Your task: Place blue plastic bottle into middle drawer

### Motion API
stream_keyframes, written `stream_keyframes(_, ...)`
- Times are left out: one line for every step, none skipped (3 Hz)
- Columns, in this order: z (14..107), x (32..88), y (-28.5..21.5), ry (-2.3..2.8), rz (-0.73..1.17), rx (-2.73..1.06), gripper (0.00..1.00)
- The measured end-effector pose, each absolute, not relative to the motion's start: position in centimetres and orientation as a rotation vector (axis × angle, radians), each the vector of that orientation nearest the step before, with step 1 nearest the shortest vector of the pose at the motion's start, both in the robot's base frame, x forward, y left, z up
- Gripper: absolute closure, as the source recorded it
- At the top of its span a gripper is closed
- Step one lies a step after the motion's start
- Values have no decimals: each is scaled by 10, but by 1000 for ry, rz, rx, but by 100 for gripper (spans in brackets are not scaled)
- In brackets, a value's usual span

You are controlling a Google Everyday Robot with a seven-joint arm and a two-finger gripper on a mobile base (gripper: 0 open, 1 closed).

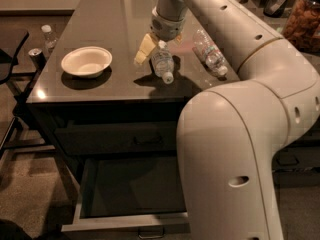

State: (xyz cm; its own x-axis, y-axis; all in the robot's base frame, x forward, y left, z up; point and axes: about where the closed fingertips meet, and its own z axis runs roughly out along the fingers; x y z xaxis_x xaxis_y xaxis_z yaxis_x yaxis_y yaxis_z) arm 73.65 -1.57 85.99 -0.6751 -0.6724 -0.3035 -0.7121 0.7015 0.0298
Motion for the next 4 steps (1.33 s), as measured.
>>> stream_keyframes(855,740,-16,2648,214,-1100,0)
stream_keyframes(855,740,-16,2648,214,-1100,19)
stream_keyframes(855,740,-16,2648,214,-1100,42)
stream_keyframes(855,740,-16,2648,214,-1100,65)
